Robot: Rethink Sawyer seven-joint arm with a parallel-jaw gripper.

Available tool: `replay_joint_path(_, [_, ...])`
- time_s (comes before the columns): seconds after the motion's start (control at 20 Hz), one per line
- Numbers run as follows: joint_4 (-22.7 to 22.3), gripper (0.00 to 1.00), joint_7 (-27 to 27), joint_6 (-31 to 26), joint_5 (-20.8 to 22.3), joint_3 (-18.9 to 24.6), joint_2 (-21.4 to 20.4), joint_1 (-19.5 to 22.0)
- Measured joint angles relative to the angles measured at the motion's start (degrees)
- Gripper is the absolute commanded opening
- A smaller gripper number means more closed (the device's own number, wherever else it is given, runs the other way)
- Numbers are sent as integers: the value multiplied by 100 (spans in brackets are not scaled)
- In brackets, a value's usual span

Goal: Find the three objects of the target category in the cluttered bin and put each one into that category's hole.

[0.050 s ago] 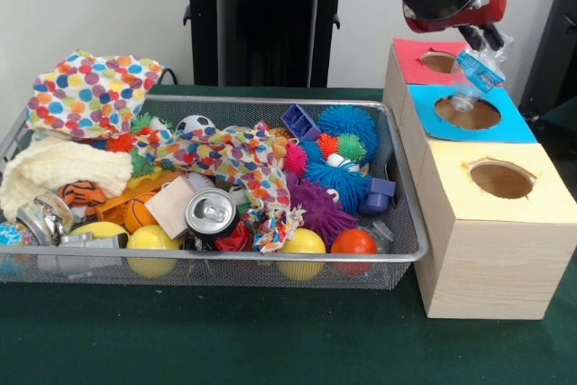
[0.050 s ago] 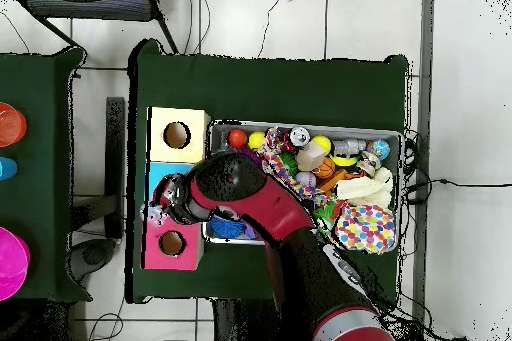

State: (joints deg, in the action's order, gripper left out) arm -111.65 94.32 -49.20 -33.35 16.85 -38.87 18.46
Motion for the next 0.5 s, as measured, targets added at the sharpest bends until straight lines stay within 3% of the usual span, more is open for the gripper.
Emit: replay_joint_path(0.5, [70,100,0,-47,90,-3,3,-27])
